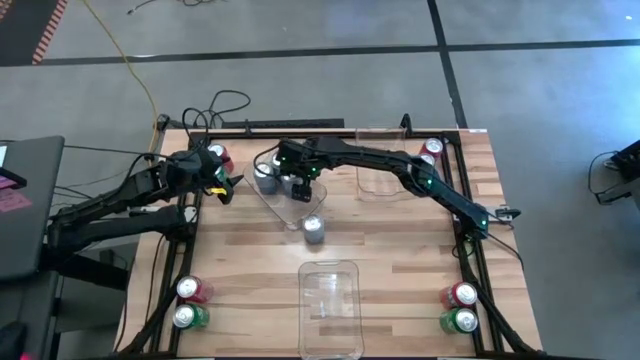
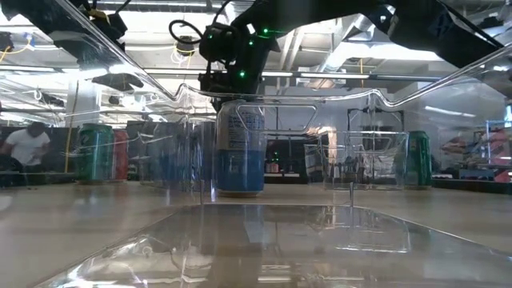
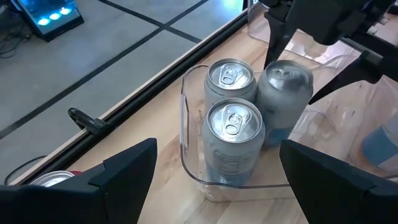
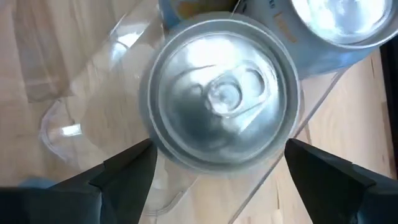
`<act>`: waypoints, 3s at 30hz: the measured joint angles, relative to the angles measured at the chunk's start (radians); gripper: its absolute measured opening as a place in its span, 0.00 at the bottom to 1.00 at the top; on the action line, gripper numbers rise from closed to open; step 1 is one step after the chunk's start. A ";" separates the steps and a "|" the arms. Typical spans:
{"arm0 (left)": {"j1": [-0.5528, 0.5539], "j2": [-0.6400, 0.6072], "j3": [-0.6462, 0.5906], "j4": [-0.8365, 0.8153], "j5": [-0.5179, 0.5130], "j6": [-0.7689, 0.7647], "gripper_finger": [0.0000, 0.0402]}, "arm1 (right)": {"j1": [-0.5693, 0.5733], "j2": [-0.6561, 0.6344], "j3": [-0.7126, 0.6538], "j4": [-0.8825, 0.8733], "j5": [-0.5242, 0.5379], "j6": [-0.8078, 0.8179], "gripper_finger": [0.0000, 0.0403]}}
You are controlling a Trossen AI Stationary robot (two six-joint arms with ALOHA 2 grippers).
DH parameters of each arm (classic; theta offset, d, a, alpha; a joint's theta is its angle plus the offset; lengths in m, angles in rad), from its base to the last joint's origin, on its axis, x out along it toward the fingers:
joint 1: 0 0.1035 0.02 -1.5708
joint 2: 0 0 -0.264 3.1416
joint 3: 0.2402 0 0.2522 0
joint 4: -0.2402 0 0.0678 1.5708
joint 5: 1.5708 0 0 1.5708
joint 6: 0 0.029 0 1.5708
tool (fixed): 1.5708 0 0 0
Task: Sort soda cans
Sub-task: Put the right blue-white soda can into the top left transparent bin, then put the blue-white soda can into the top left transparent bin
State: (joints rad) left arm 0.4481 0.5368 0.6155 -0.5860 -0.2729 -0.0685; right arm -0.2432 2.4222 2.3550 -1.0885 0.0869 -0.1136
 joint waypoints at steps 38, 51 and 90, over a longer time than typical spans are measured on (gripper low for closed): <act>0.000 0.000 0.000 -0.031 0.025 -0.004 0.83 | 0.333 -0.342 -0.009 -0.254 0.194 0.337 0.92; 0.000 0.000 0.000 -0.033 0.033 0.003 0.83 | 0.467 -0.340 -0.025 -0.347 0.313 0.458 0.92; 0.000 -0.001 0.000 -0.037 0.032 -0.017 0.83 | 0.340 -0.344 -0.514 0.188 0.170 0.624 0.92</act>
State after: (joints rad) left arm 0.4480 0.5362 0.6155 -0.6234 -0.2405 -0.0856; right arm 0.0964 2.0781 1.8407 -0.9000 0.2573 0.5101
